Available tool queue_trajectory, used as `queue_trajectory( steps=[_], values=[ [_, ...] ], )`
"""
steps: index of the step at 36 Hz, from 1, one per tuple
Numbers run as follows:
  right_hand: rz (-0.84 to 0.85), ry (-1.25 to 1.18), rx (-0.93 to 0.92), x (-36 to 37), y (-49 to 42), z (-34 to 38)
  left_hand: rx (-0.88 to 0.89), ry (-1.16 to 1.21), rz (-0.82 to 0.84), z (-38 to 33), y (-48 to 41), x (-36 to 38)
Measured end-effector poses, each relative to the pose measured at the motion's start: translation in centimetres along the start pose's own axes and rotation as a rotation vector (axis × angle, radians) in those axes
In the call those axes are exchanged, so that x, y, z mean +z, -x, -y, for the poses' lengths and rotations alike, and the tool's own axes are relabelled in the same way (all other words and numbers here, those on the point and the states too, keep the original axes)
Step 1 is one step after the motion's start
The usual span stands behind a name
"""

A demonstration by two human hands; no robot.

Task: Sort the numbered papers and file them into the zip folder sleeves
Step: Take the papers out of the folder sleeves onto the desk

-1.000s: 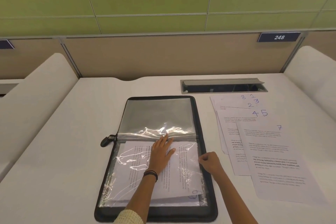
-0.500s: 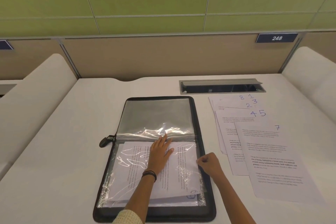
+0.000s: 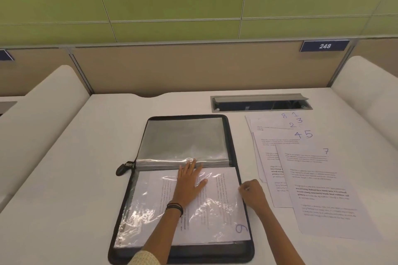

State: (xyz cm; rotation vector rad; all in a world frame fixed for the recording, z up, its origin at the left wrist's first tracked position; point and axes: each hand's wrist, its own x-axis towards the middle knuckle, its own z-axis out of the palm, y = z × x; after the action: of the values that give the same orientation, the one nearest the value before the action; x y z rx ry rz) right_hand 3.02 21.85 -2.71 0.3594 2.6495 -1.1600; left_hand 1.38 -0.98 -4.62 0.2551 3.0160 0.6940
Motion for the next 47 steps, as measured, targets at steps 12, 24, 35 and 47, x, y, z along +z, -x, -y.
queue_trajectory(
  steps=[12,24,35,47],
  values=[
    [-0.117,-0.033,0.071,-3.8,0.7,-1.2,0.214,0.197,0.107,-4.5,-2.3,-0.1],
    [-0.212,-0.051,0.173,-7.2,2.4,-3.4,0.269,0.238,0.238,-9.8,-4.7,1.2],
    [-0.362,-0.056,0.250,-10.8,4.0,-6.7,0.257,0.255,0.206,-11.7,-6.1,2.5],
    [-0.642,-0.082,0.268,-14.4,6.0,-8.8,0.266,0.315,0.301,-15.4,-8.9,1.0]
  ],
)
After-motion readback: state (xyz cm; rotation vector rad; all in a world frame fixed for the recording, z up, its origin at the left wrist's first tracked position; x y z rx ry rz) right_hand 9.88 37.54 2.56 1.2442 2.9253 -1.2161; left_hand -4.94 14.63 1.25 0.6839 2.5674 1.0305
